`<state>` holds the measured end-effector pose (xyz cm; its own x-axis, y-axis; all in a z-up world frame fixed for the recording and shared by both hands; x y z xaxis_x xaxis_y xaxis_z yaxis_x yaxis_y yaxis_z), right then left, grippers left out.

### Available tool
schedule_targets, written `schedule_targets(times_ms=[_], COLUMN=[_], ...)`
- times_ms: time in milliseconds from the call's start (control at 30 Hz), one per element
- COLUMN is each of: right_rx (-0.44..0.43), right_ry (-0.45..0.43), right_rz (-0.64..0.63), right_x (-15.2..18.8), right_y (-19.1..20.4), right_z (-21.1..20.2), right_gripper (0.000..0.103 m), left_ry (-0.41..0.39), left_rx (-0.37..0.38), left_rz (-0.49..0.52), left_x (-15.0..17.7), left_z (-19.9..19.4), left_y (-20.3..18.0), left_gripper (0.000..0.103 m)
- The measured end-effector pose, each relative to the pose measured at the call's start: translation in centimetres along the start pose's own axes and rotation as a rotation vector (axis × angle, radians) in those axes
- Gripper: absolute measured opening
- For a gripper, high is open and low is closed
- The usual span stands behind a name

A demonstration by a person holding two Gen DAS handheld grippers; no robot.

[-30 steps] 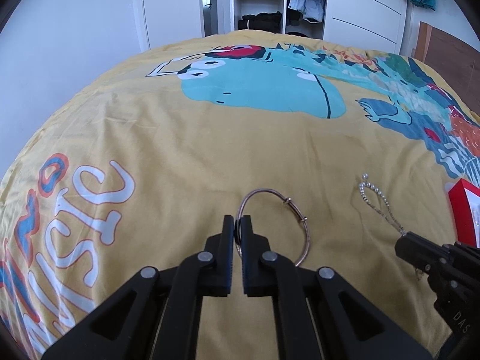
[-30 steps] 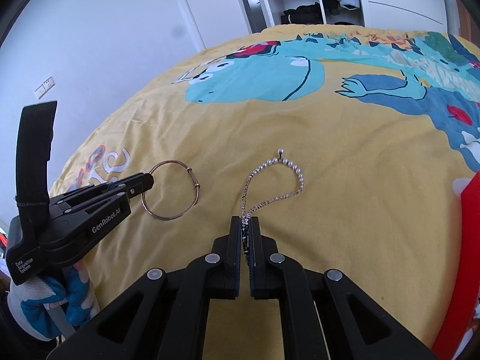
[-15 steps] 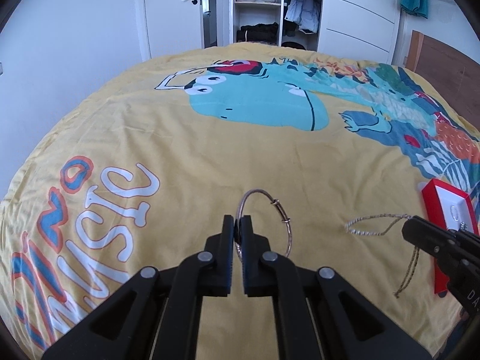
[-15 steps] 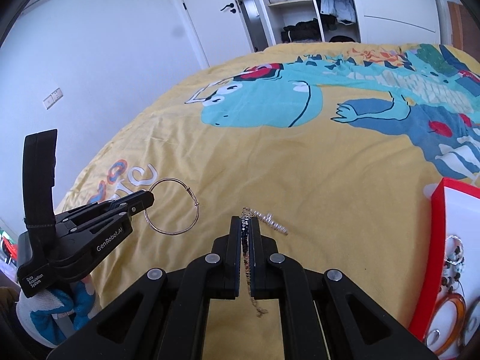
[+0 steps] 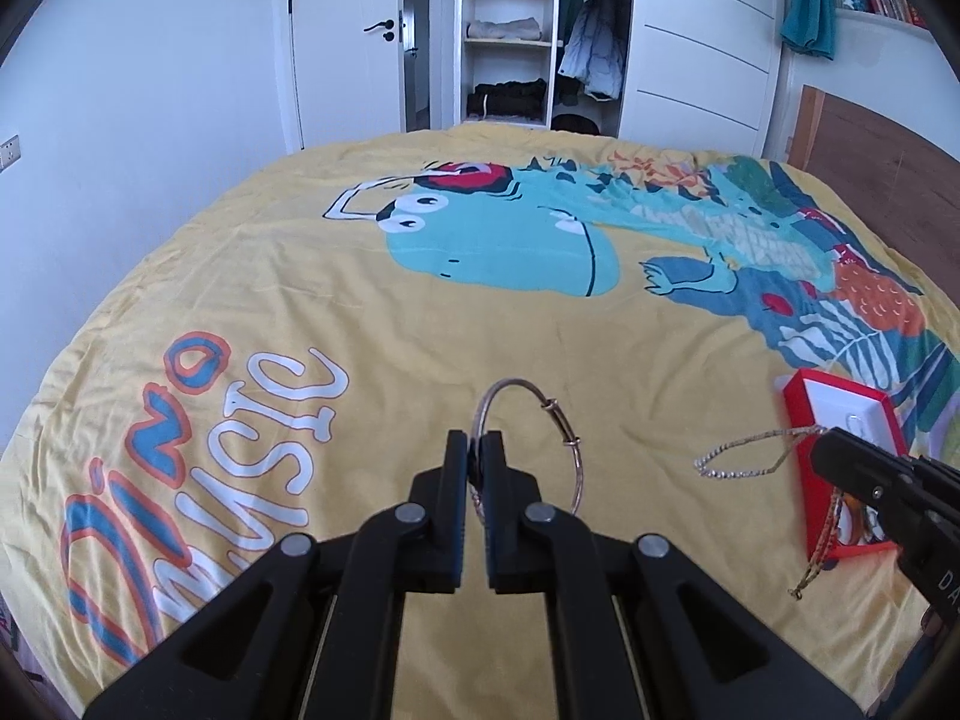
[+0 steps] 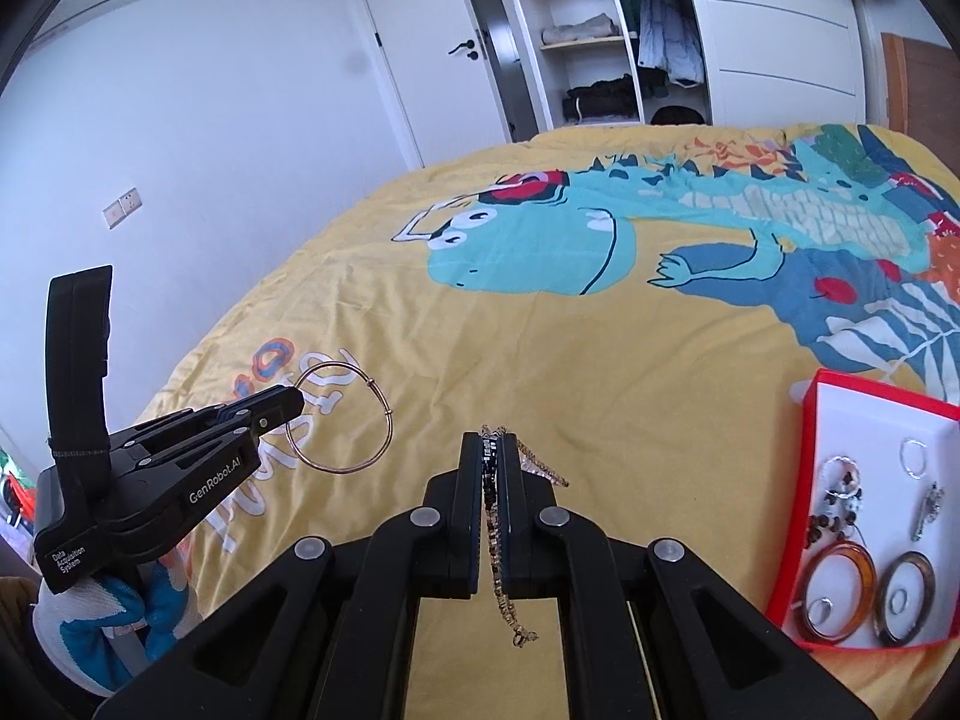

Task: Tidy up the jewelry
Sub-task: 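Carry the bangle and necklace over the red box and lower them inside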

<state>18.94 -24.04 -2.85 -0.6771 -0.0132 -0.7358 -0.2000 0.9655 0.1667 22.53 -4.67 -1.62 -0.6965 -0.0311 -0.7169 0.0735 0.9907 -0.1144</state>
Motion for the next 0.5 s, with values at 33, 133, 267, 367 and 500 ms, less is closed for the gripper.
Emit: schedule_targets(times_ms=[33,133,267,367,500], right_rx=[0.004,0.013,0.026,0.034,0.043], right_ry=[-0.005,-0.02,-0.043,-0.059,-0.082], right_rz=[-0.002,-0.005,-0.007,-0.007,0.001], right_x=[0.0,0.0,0.2,0.3,0.7], right_y=[0.2,0.4,0.7,0.6,0.4], right_z=[-0.6,-2.3,-4.8,-6.4,-8.7], right_gripper=[0.004,0.004,0.004,0.004,0.004], left_ry=[-0.003,-0.015,-0.029,-0.04,-0.058], left_rx=[0.003,0.009,0.018,0.024,0.029], left_rz=[0.002,0.011,0.02,0.033,0.055], left_x=[0.0,0.3,0.5,0.8,1.1], left_z=[-0.5,-2.1,-4.2,-5.7,-7.6], left_y=[-0.1,-0.7,-1.4,-2.1,-3.5], left_gripper=[0.004,0.004,0.004,0.004,0.004])
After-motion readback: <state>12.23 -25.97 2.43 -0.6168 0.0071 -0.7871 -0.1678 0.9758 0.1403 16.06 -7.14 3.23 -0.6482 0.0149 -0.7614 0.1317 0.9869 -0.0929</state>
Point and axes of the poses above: each gripper's, at about its wrist camera, not at the fingertips, and z roughly the way its jaws point, y to its left, x to its underside, the point moved 1 cm from there along z, roughly the way its jaws point, and after that the axes turned 7 degrees about -z, right-handed, at the moved point
